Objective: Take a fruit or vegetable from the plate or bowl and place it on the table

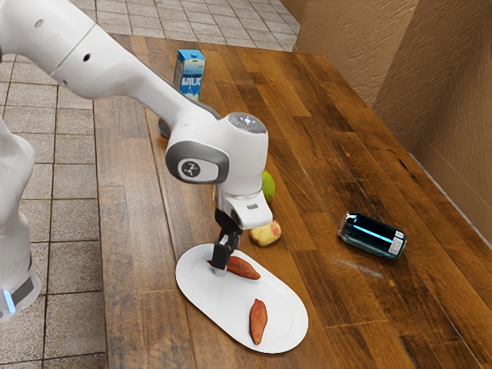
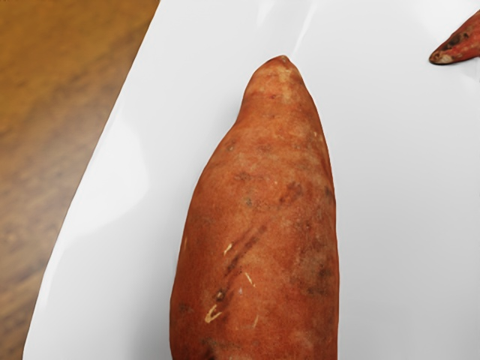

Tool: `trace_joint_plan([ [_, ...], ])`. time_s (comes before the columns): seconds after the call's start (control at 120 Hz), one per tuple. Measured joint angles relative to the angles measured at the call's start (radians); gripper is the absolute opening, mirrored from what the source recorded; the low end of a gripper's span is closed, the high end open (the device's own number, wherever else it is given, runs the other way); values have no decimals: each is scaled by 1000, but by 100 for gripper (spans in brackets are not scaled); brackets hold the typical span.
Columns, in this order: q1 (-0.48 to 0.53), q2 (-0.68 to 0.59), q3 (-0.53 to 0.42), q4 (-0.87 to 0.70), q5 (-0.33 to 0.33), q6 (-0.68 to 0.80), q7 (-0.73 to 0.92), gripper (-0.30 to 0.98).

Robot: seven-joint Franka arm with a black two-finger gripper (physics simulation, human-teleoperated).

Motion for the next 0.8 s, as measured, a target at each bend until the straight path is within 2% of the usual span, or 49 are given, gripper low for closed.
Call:
trace_joint_plan([
  [0.675,5,50,0,45,19,21,-5,68],
  [0.8,2,52,0,44,20,29,-12,44],
])
